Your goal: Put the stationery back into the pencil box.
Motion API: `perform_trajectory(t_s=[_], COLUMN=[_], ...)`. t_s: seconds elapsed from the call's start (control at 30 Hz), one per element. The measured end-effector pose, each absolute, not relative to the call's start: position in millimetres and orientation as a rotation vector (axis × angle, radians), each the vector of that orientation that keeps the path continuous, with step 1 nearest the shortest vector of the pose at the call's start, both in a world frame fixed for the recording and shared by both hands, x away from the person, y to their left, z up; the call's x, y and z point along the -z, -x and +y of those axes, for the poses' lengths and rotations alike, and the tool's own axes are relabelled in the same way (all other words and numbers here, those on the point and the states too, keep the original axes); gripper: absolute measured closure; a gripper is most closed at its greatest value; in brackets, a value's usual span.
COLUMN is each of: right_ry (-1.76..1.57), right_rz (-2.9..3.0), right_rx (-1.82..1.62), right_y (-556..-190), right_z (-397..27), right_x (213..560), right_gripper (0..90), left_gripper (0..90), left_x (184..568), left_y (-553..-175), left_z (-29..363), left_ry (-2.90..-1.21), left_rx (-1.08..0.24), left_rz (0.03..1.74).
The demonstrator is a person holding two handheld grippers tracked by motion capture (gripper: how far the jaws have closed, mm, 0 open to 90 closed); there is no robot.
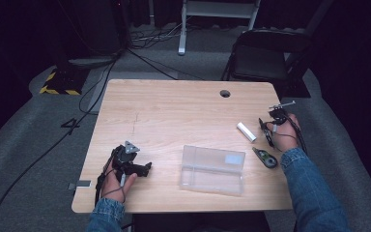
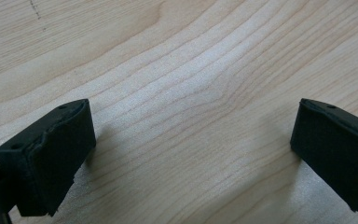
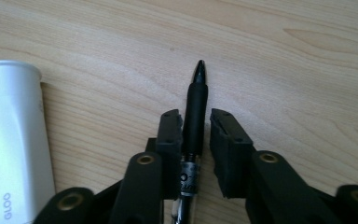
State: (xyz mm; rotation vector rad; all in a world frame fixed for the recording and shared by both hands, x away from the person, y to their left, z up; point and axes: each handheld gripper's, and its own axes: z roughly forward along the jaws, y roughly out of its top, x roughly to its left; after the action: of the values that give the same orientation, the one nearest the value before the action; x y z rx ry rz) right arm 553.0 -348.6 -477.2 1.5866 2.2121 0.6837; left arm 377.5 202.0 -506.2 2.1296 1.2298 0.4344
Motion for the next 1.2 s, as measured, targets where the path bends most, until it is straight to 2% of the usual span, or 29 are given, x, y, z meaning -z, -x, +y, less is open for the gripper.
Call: perform_trajectory(t_s=[0.13,0.57,1.2], right_ry=[-1.575,-1.572,-1.429], right_rz=[2.227,2.222,2.213], right_rx=[-0.65,-0.689,-0.859], right_y=[-553.4,-551.0,-523.9], right_z=[-345.3,-347.7,-339.7], right_x=[475.7,467.8,422.9], right_gripper=[80.3,80.8,80.9], left_gripper=[0.3,0.3,0.3], left_x=[506.2,506.2,506.1], left_y=[-377.4,-377.5,-379.1], left_z=[202.0,202.0,201.5], left_ry=[-2.13,-2.129,-2.129], left_rx=[-0.434,-0.434,-0.439], left_rz=[1.23,1.23,1.233])
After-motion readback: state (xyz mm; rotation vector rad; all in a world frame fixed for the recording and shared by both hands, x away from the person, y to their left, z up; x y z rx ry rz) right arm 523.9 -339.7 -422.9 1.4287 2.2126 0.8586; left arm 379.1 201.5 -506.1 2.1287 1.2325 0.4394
